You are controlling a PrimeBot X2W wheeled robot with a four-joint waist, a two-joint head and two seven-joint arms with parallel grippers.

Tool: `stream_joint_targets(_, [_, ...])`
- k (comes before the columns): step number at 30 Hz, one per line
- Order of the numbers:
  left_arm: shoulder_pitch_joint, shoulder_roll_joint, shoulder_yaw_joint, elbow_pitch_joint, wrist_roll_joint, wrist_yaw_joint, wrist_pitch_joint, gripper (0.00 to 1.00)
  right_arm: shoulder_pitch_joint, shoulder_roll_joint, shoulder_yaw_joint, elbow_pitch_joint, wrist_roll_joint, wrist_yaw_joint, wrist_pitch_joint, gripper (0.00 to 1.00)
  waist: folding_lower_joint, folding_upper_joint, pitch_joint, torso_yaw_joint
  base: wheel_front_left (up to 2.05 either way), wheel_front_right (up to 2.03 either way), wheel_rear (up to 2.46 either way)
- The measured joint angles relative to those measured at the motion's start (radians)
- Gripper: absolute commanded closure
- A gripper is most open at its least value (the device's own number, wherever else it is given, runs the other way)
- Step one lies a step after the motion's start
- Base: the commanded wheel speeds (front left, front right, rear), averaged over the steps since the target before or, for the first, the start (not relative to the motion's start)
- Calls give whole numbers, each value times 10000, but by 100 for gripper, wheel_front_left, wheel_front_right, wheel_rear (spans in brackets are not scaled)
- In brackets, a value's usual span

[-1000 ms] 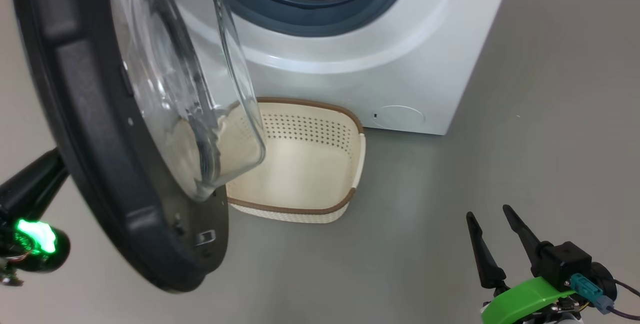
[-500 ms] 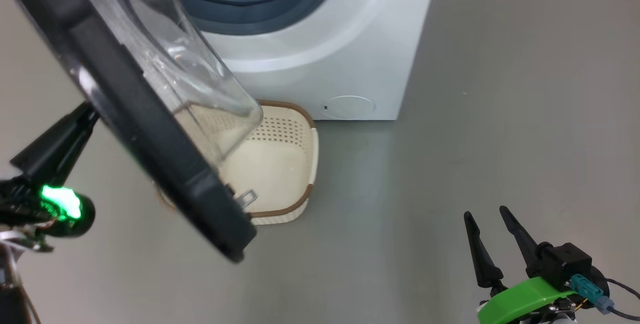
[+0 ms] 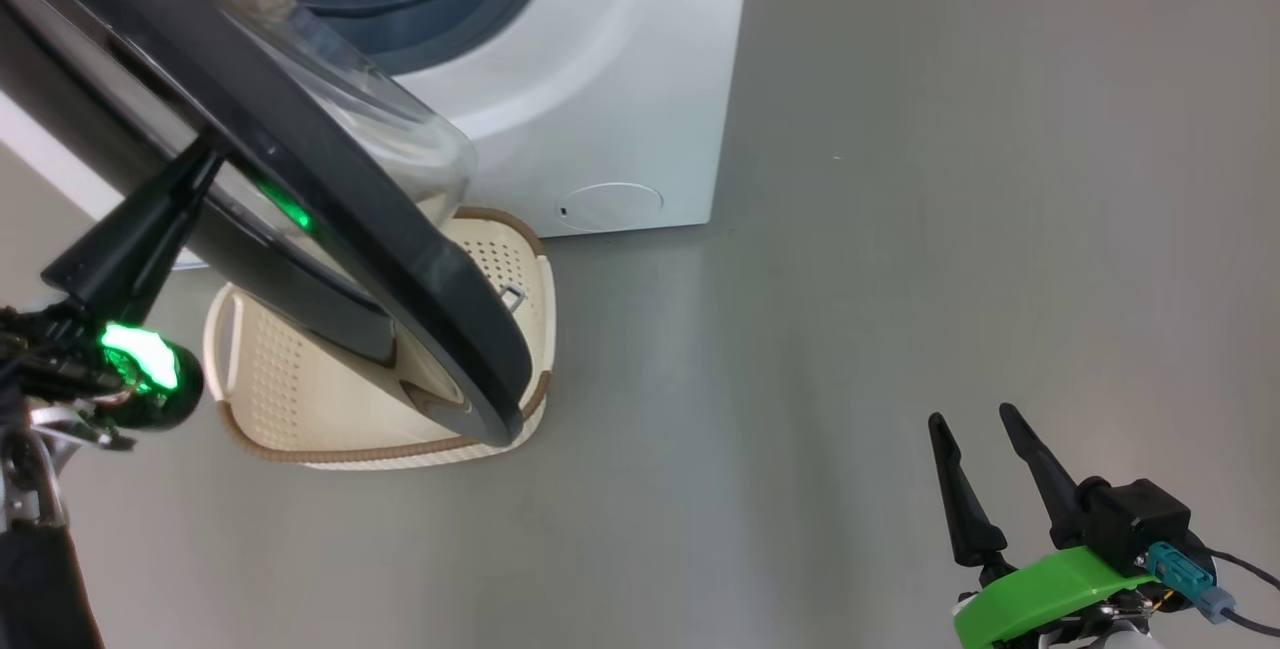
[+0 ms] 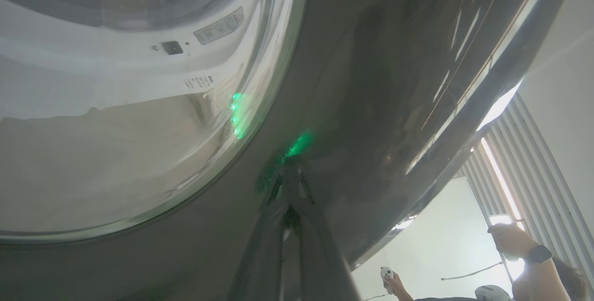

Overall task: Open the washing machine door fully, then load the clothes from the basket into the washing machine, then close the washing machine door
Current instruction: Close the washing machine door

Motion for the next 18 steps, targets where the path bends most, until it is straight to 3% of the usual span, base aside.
stream_joint_targets(18, [-817, -88, 522, 1429, 387, -713, -907, 100, -186, 10, 65, -197, 82, 0, -2, 0, 0, 0, 270, -802, 0, 0, 0])
